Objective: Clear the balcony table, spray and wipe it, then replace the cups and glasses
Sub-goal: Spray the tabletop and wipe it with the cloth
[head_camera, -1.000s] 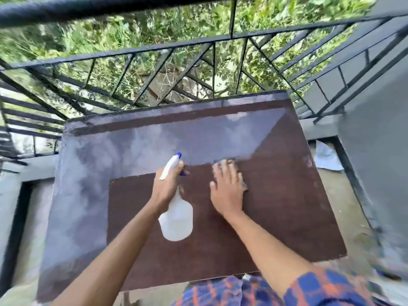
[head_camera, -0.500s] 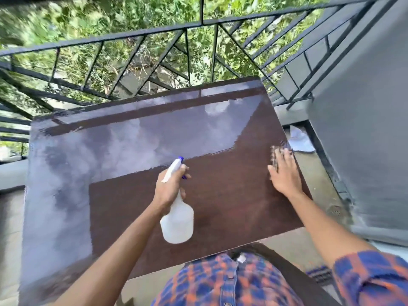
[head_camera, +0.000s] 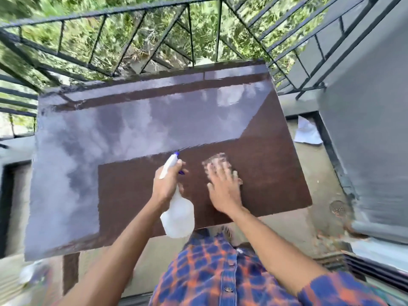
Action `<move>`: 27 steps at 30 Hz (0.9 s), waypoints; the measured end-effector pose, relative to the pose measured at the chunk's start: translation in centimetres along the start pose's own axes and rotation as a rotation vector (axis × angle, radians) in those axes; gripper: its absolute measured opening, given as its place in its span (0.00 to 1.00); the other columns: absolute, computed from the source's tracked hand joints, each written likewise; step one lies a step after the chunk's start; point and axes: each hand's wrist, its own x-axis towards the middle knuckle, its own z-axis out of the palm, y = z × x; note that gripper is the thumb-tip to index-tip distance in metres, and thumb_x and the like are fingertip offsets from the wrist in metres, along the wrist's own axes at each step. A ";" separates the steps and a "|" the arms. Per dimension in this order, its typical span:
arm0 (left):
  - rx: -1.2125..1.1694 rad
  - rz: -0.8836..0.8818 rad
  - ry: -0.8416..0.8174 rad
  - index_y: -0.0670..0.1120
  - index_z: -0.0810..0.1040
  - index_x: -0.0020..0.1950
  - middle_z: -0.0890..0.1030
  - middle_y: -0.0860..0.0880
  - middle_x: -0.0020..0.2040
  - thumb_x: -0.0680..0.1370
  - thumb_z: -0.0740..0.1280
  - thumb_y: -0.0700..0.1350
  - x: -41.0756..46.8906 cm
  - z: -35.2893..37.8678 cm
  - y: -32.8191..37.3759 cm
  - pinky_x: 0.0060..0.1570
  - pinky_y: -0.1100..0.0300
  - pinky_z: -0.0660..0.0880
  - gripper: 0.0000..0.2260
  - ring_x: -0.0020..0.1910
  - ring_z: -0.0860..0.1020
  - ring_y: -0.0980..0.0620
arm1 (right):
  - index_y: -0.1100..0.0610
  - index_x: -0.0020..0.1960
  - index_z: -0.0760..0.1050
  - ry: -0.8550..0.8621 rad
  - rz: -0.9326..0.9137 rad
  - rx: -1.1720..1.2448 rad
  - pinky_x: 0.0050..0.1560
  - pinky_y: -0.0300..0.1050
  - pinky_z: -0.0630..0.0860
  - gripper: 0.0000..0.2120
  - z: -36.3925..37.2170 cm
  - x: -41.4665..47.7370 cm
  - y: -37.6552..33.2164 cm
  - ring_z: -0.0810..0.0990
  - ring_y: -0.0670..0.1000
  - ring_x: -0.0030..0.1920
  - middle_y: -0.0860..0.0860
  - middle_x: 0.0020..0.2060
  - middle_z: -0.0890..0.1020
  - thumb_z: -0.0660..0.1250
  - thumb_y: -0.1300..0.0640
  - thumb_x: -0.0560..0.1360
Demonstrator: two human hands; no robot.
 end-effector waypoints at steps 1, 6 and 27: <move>-0.001 0.012 0.021 0.42 0.82 0.51 0.83 0.44 0.42 0.84 0.64 0.48 -0.5 -0.1 -0.4 0.24 0.60 0.70 0.11 0.20 0.72 0.49 | 0.49 0.81 0.57 -0.040 -0.126 -0.001 0.77 0.65 0.54 0.32 0.3 -0.2 -1.2 0.53 0.57 0.81 0.51 0.82 0.54 0.64 0.52 0.79; -0.069 0.044 0.088 0.41 0.83 0.51 0.82 0.46 0.40 0.83 0.65 0.46 -3.5 0.4 -2.4 0.24 0.62 0.72 0.10 0.24 0.74 0.58 | 0.46 0.80 0.59 -0.186 -0.585 -0.028 0.77 0.63 0.51 0.33 1.1 -3.6 -0.2 0.53 0.53 0.81 0.46 0.81 0.55 0.66 0.54 0.77; 0.002 0.080 -0.056 0.47 0.84 0.50 0.85 0.43 0.46 0.78 0.66 0.55 -9.4 6.8 -4.5 0.26 0.57 0.71 0.13 0.20 0.70 0.45 | 0.57 0.78 0.64 0.275 0.411 0.129 0.77 0.61 0.59 0.29 -1.1 -11.3 19.6 0.59 0.63 0.78 0.59 0.79 0.61 0.66 0.59 0.79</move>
